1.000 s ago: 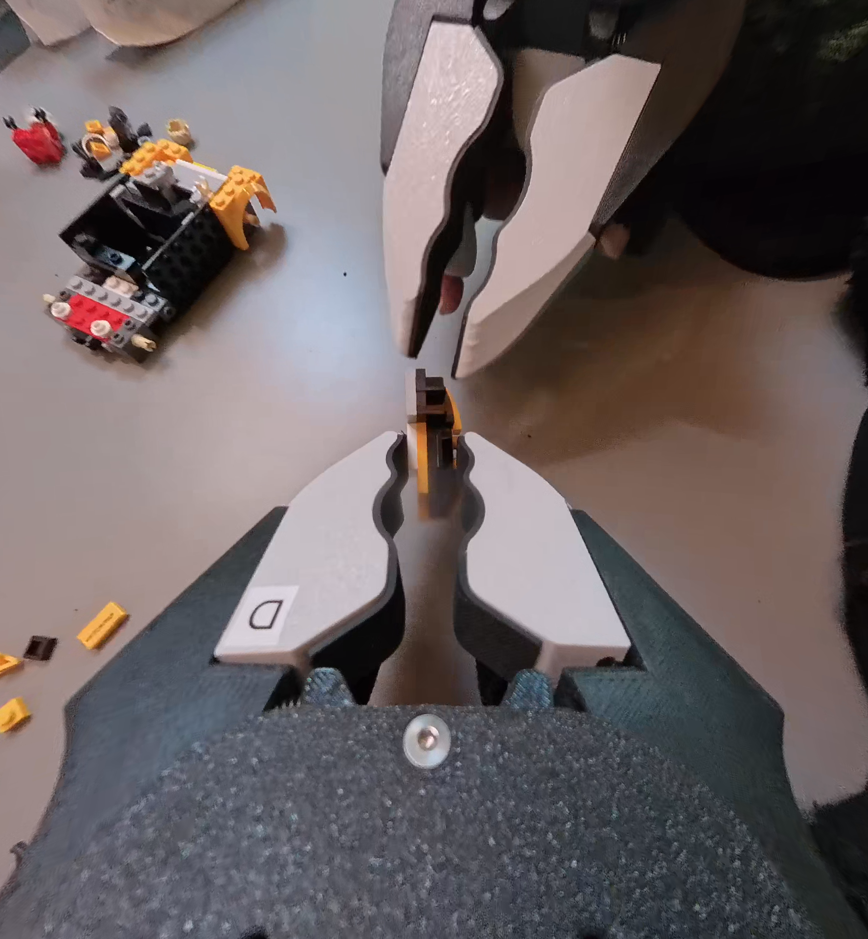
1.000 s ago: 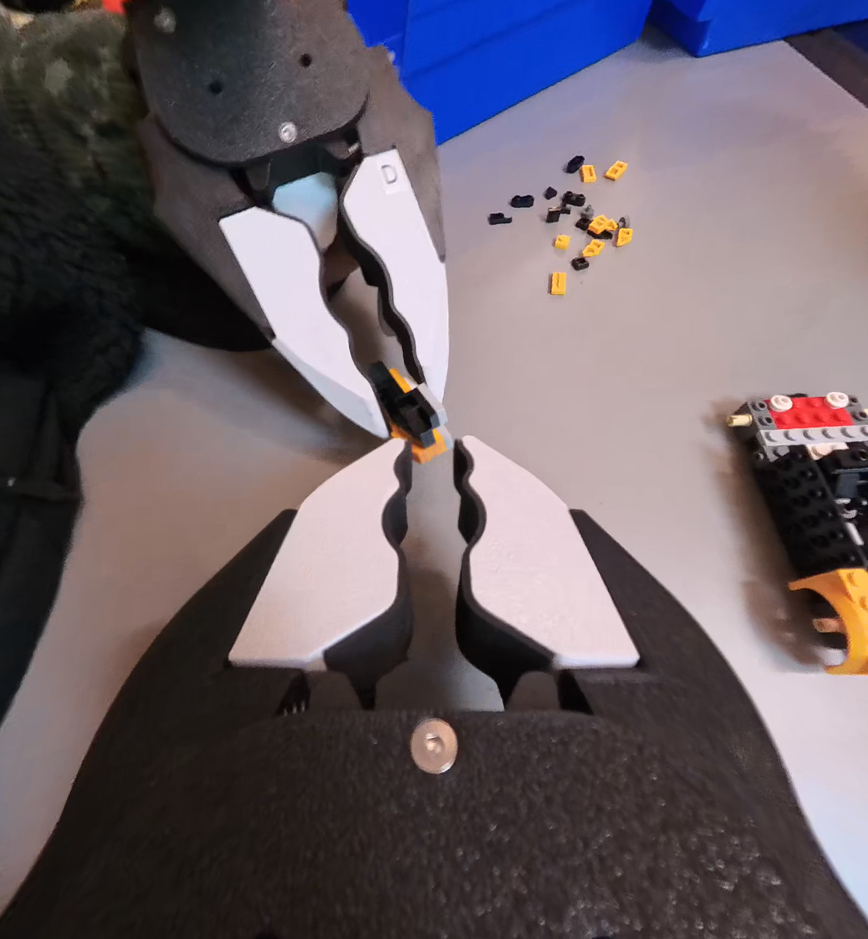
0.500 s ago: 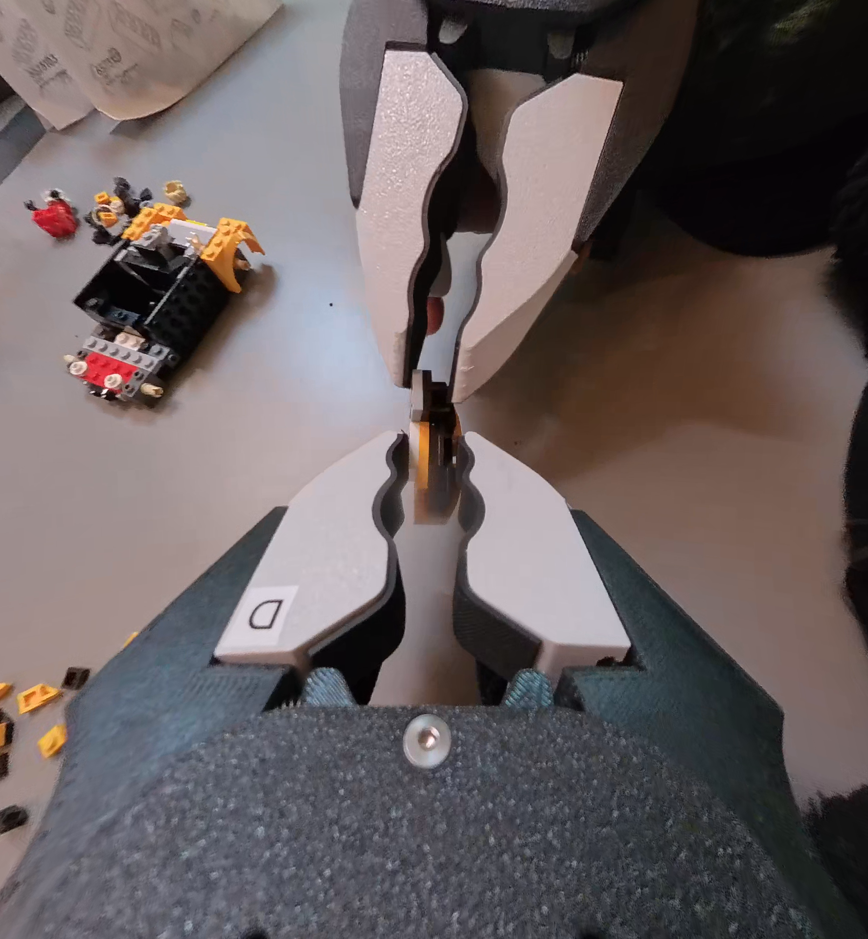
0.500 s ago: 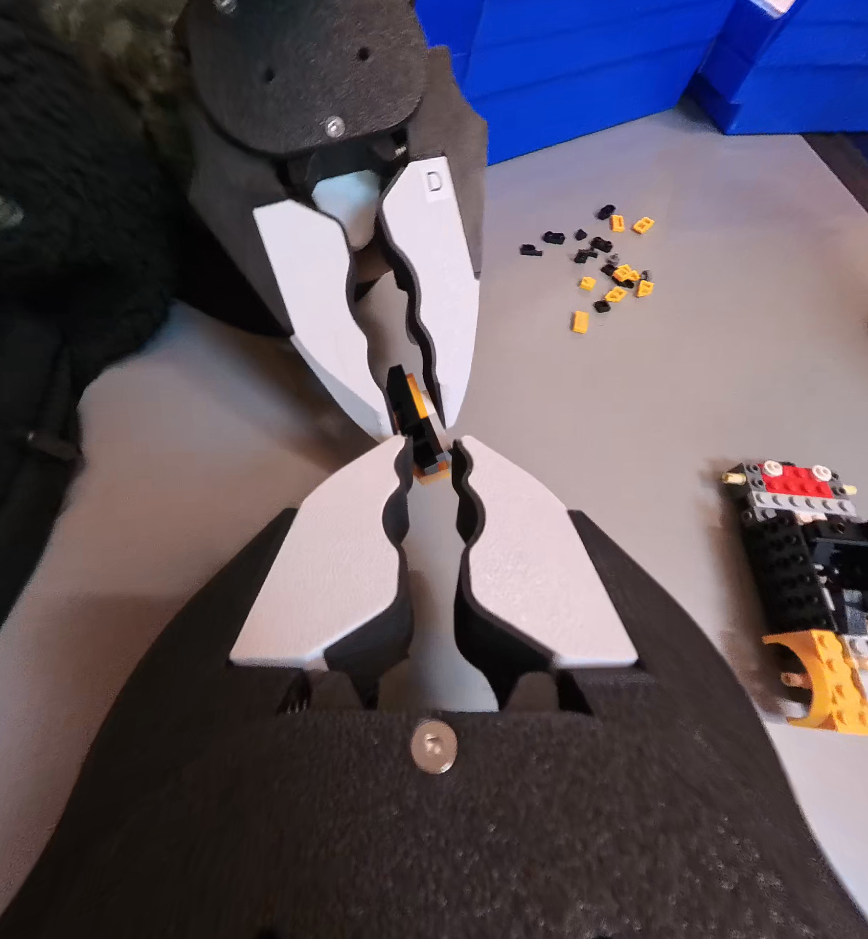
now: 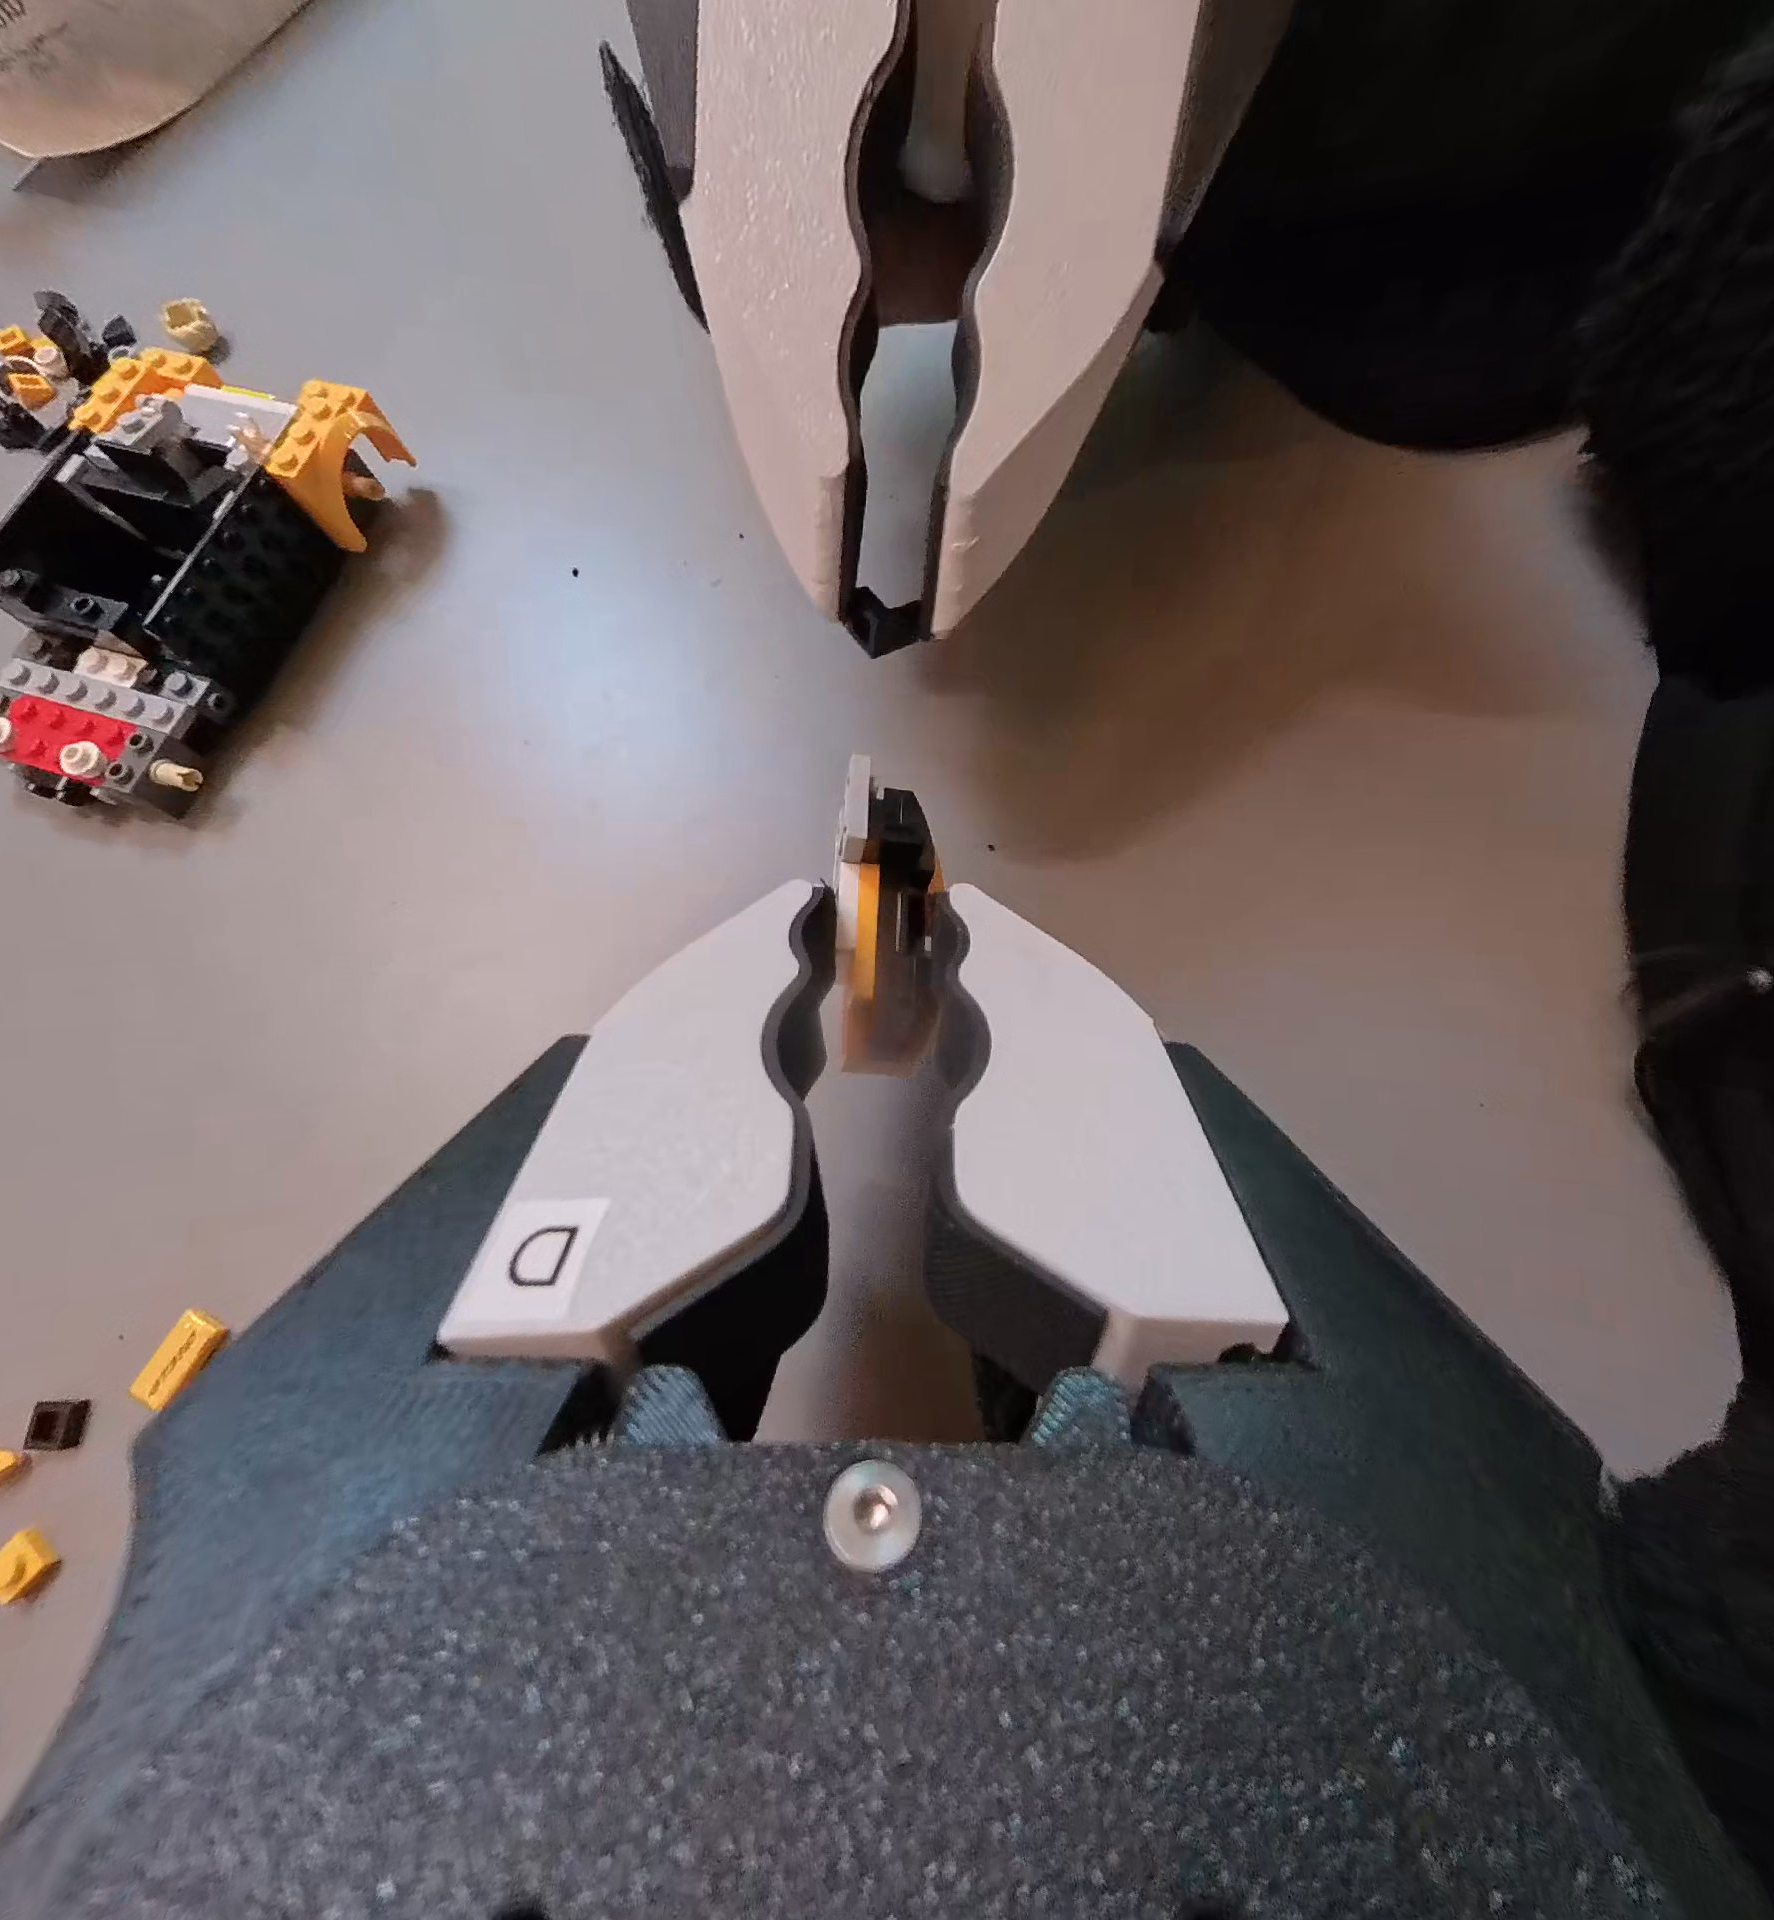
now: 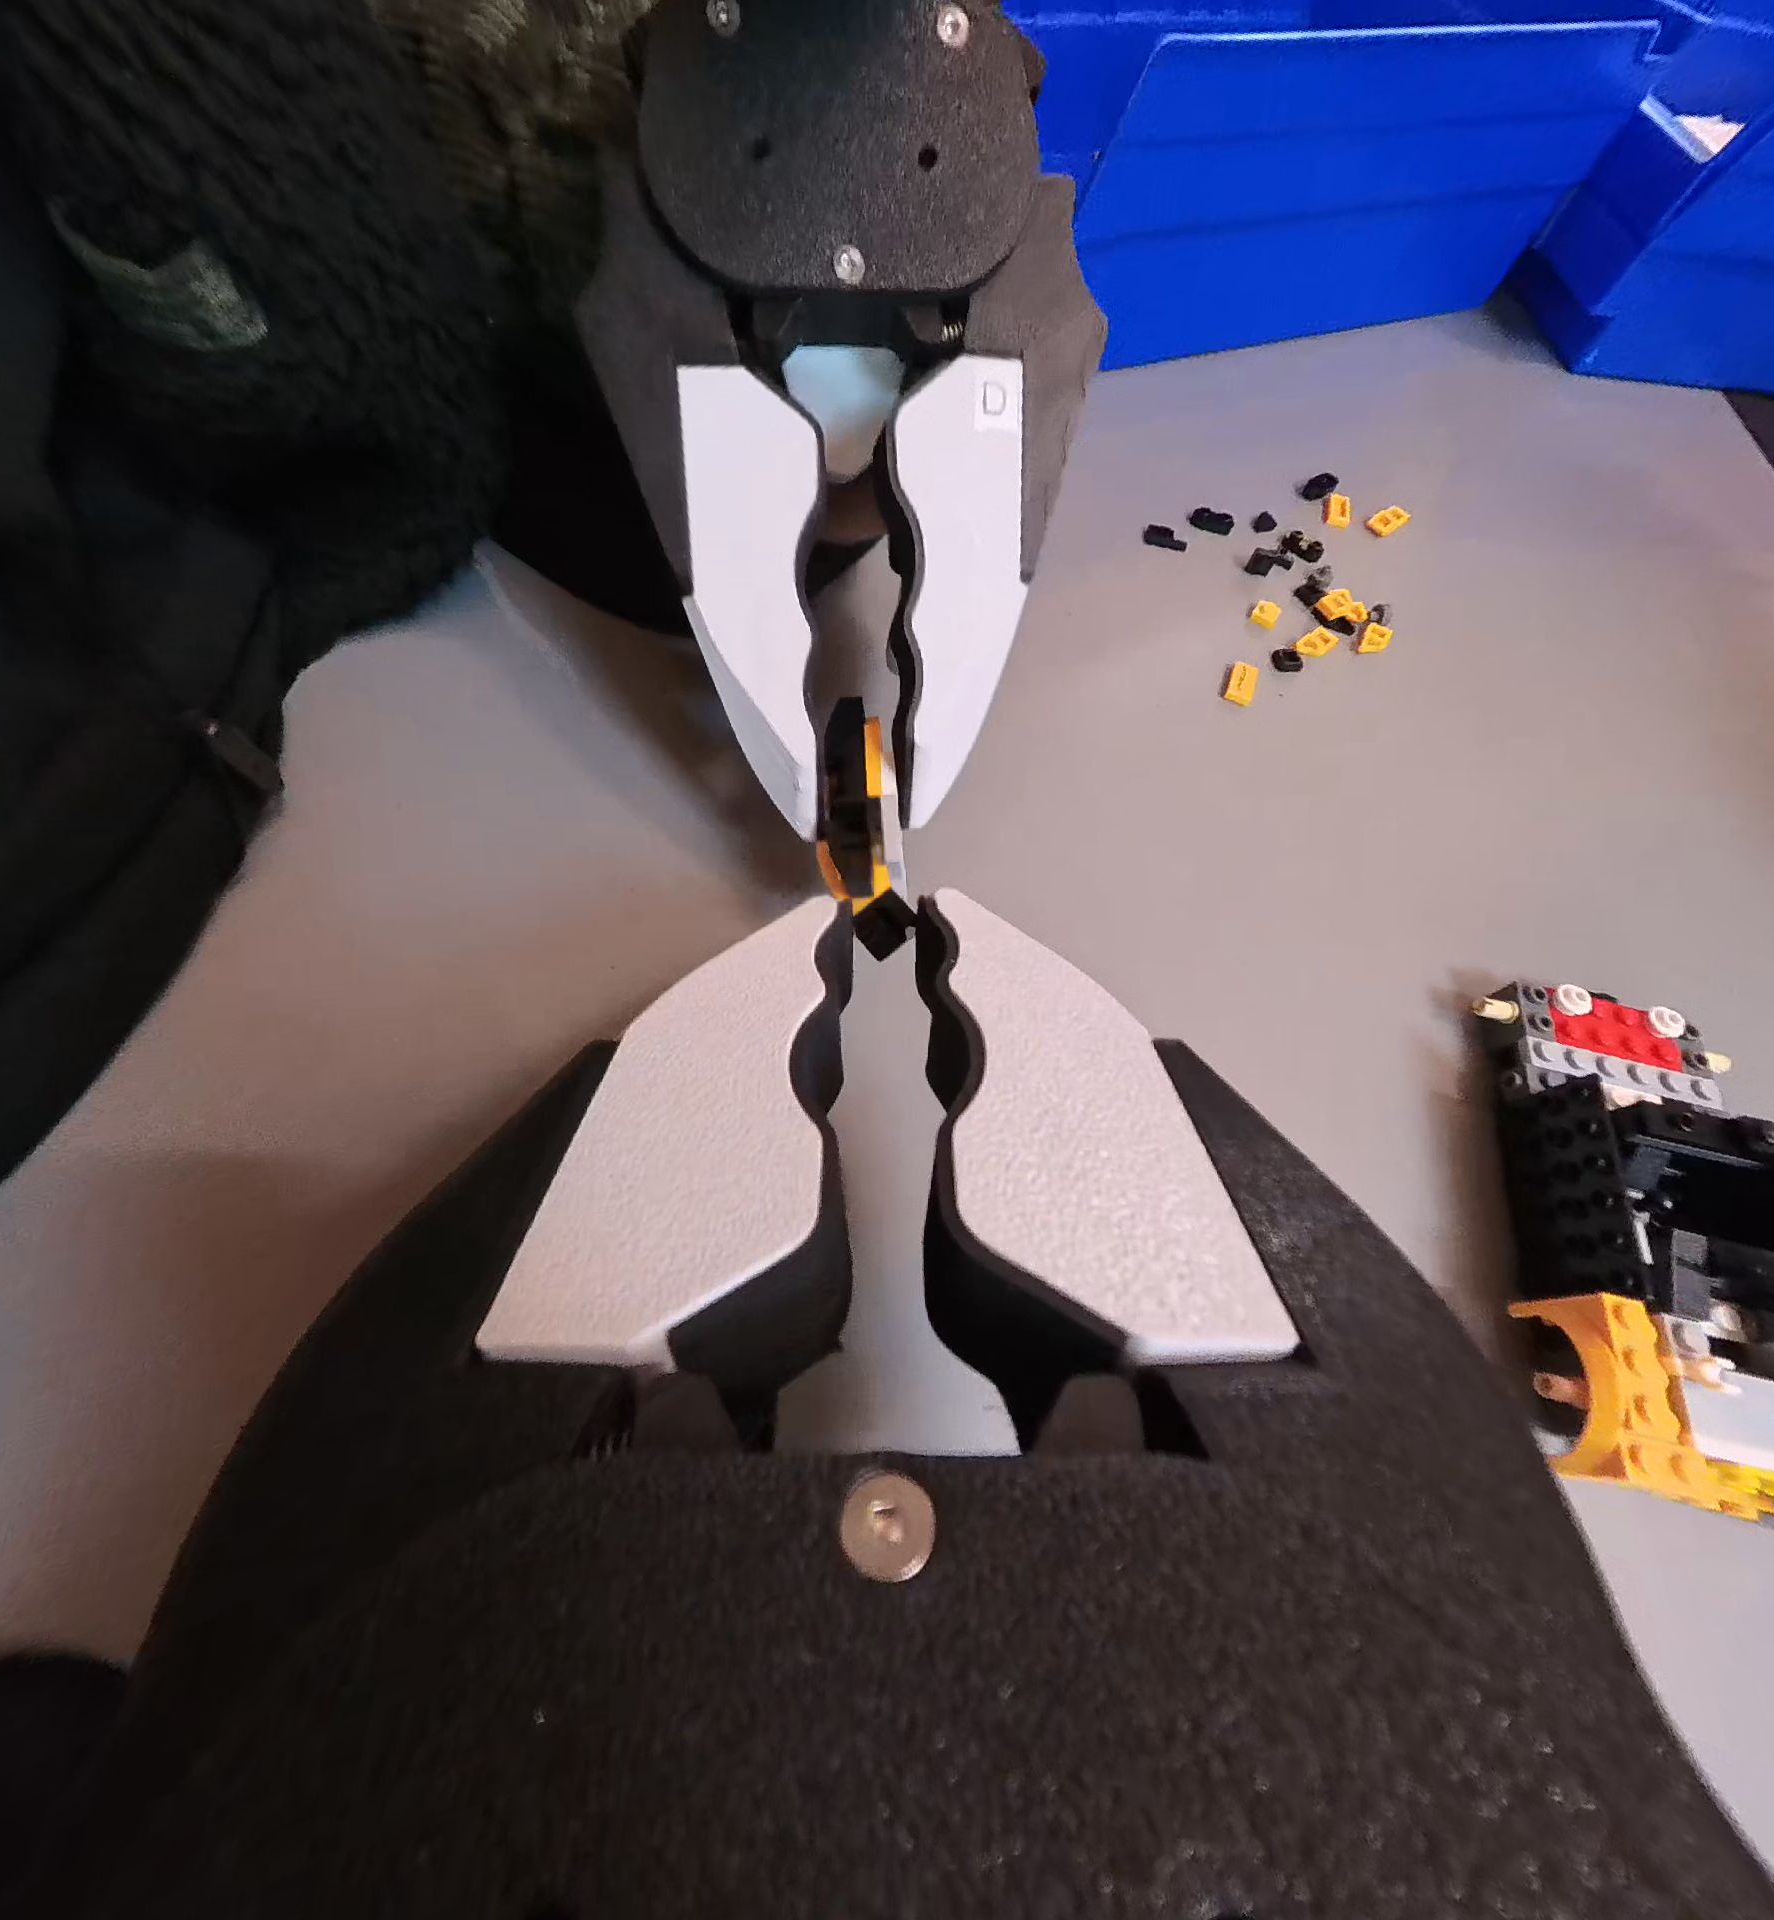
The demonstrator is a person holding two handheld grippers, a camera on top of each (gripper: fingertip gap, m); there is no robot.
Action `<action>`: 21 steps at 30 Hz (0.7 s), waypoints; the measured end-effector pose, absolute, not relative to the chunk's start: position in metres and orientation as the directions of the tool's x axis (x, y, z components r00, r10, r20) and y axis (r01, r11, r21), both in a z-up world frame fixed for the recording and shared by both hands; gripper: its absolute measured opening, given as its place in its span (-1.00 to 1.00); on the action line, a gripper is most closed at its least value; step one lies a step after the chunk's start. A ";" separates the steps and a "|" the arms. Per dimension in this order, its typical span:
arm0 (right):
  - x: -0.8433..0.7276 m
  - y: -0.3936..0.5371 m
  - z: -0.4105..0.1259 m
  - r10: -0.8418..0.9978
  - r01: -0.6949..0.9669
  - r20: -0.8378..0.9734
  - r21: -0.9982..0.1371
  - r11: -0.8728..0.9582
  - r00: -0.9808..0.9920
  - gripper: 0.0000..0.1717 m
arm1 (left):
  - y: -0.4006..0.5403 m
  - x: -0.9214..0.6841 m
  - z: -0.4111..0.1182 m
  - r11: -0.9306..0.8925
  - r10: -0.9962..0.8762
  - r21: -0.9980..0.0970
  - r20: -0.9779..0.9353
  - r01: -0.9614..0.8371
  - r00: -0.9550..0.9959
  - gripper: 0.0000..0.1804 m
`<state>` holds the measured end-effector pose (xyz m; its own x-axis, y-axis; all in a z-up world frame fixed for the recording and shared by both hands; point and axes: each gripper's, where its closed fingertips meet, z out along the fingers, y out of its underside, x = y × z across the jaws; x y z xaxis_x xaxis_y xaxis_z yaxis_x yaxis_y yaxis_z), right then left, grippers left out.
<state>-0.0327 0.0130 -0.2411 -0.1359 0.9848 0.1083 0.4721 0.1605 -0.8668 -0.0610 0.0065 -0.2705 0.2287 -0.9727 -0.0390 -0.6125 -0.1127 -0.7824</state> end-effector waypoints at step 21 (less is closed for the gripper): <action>-0.060 0.014 -0.256 0.992 0.496 0.119 -0.859 0.125 -0.045 -0.61 | 0.002 -0.059 -0.285 -0.124 -0.978 -0.737 -0.020 -0.664 0.205 -0.81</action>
<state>-0.0599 0.0144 -0.2557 -0.0450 0.9919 0.1185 0.4963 0.1252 -0.8591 -0.0587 0.0021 -0.2852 0.2055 -0.9784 -0.0203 -0.6644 -0.1242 -0.7370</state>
